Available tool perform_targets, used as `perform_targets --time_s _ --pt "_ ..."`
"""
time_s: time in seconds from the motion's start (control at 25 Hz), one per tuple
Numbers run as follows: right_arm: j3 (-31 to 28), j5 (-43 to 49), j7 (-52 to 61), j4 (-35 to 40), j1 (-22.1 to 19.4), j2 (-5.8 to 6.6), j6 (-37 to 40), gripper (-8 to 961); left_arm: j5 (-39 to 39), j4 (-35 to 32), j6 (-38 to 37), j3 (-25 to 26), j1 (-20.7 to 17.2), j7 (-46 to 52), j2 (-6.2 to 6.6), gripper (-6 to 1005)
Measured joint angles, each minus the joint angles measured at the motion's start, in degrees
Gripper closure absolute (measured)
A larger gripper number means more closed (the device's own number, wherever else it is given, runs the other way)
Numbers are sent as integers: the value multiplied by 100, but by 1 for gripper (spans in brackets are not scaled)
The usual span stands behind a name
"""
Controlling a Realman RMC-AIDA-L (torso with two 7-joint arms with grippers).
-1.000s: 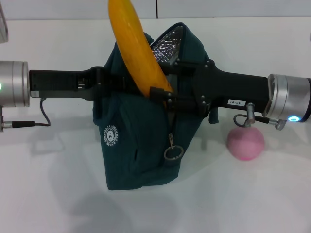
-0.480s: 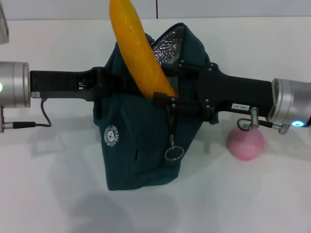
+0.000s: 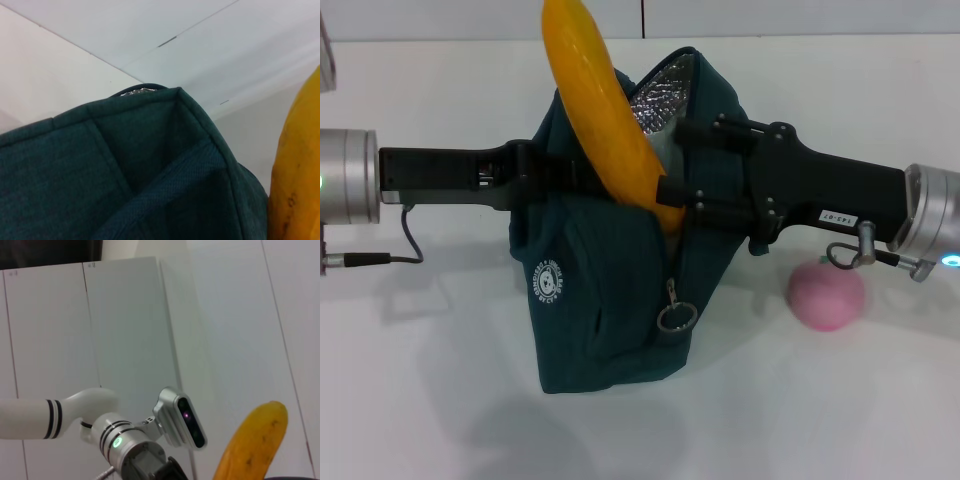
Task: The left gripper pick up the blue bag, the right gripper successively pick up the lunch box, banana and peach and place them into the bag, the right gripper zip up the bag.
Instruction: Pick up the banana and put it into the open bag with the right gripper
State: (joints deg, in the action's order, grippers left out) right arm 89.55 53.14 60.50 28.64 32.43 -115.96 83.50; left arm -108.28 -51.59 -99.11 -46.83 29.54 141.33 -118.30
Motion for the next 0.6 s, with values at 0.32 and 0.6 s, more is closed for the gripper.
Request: perform_targets --time_s 0.32,0.6 --pt "-17 -6 -13 28 -27 21 -210 253 0 0 -3 -2 8 0 1 964" --pt "32 42 -21 28 -4 23 -535 255 -2 0 -1 11 16 2 1 964"
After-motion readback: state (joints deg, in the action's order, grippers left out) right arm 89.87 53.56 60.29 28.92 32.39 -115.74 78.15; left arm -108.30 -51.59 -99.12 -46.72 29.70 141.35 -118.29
